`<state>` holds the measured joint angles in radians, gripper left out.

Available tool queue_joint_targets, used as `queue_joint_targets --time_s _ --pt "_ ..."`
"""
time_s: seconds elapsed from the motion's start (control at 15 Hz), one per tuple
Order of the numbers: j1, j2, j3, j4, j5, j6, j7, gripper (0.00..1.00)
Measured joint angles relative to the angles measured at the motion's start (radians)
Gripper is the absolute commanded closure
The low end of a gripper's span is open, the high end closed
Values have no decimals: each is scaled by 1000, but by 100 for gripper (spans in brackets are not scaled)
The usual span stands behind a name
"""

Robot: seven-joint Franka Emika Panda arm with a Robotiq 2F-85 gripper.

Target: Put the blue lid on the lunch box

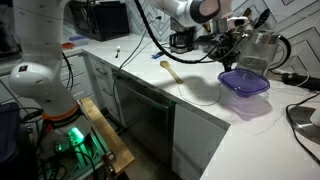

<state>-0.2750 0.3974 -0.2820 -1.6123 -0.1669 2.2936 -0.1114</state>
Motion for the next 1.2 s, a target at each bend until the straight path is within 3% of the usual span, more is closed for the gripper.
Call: queue_joint_targets --time_s 1.2 --pt "-12 150 15 145 0 -61 -5 98"
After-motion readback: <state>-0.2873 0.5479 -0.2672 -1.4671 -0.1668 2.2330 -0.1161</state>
